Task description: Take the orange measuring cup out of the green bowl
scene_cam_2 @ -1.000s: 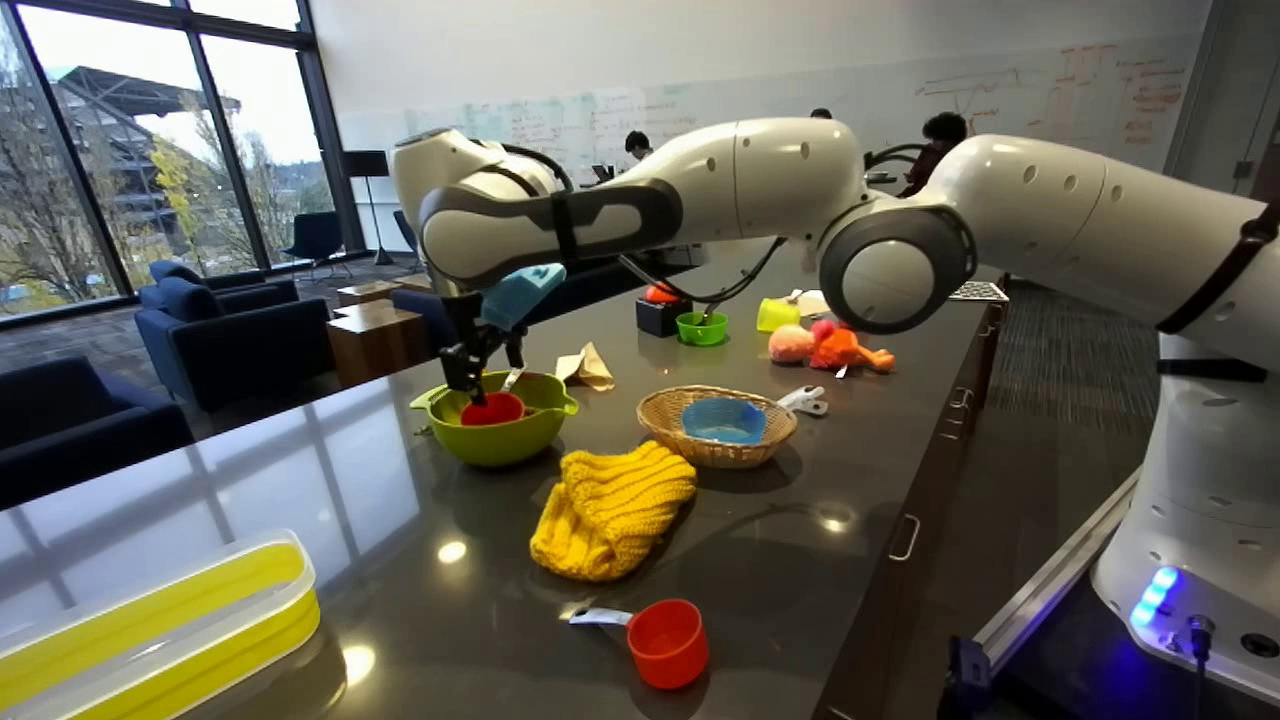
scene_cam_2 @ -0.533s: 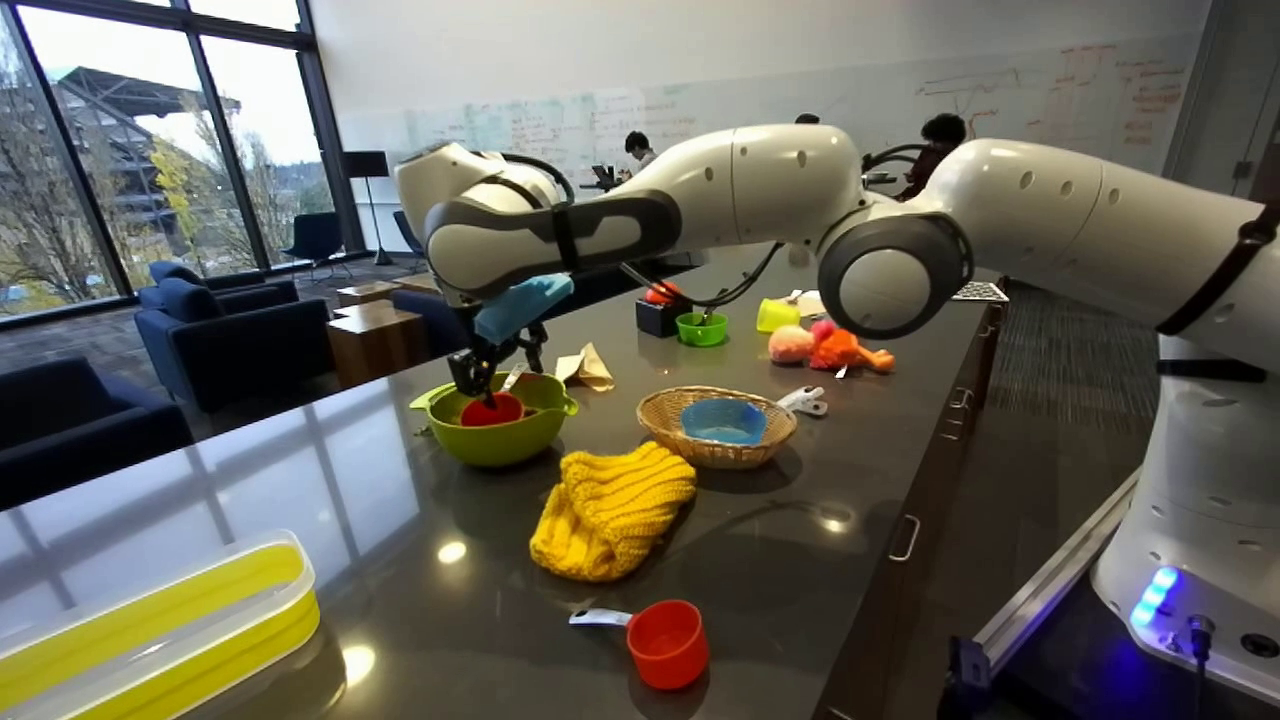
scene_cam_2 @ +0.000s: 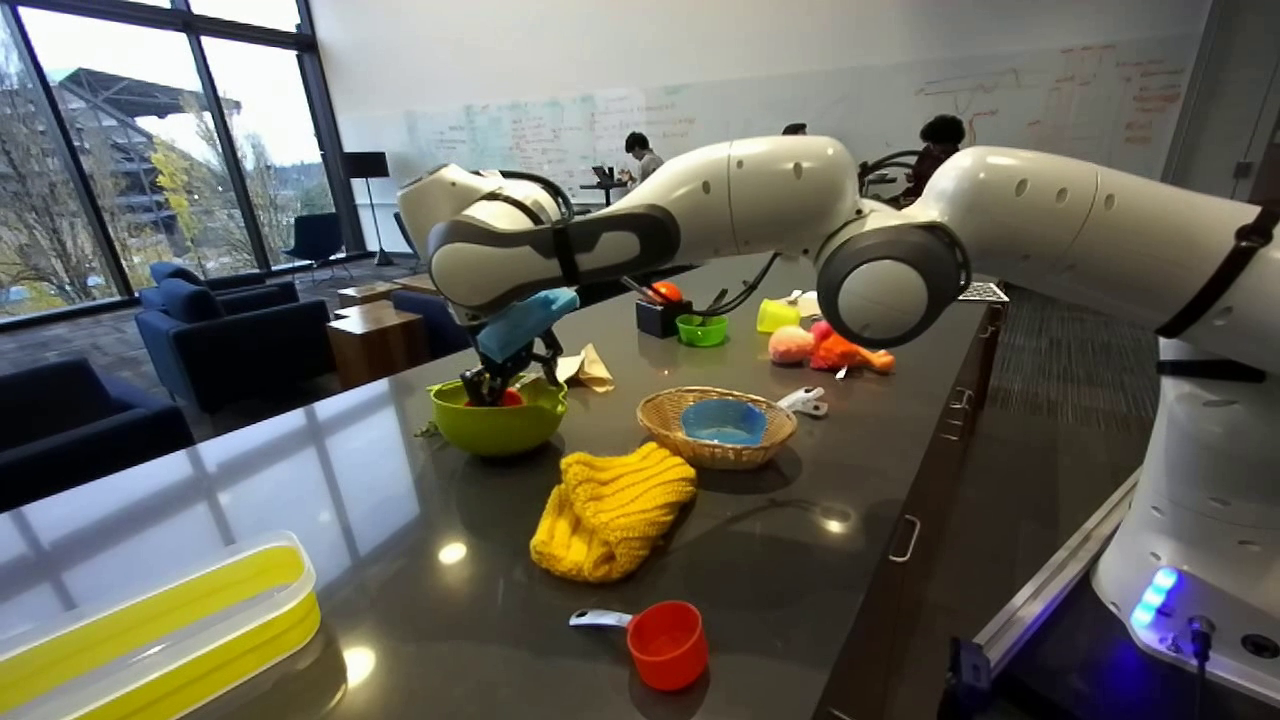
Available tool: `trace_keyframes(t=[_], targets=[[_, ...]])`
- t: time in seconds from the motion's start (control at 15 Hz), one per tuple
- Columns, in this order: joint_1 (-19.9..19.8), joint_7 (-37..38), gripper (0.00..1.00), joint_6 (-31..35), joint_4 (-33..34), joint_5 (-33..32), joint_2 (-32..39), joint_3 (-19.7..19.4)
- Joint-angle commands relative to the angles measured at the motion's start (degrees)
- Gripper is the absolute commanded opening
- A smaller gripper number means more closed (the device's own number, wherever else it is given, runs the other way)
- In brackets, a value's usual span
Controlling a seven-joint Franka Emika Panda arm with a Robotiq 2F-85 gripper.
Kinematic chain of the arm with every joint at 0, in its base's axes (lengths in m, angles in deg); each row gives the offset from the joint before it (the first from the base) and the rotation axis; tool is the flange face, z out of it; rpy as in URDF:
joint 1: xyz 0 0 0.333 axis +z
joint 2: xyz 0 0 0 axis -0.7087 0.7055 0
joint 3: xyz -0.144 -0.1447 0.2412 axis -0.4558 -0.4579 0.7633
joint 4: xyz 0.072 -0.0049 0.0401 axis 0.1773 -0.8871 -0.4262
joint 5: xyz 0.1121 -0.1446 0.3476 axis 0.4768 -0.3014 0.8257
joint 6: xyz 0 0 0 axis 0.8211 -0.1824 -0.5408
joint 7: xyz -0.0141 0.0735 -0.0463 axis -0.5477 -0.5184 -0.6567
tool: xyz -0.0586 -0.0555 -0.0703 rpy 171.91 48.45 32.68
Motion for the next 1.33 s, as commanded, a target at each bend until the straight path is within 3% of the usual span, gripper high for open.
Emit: trace_keyframes(t=[0.0, 0.07, 0.13, 0.2, 0.27, 0.67, 0.8, 1.27], targets=[[0.0, 1.1, 1.00, -4.1, 5.4, 0.0, 3.0, -0.7], [0.3, 1.9, 0.87, -1.0, -2.7, -0.2, -1.4, -0.7], [0.3, 1.8, 0.74, -1.0, -2.5, -0.3, -1.4, -0.7], [0.1, 1.1, 0.68, -4.8, 5.7, 0.0, 3.1, -0.7], [0.4, 1.8, 0.61, -1.6, -2.4, -0.3, -1.5, -0.7], [0.5, 2.0, 0.12, -1.7, -2.3, -0.5, -1.9, -0.9], [0.5, 2.0, 0.01, -1.8, -2.3, -0.5, -2.1, -0.9], [1.8, 1.2, 0.01, -2.2, -1.3, -2.0, -4.1, -1.7]])
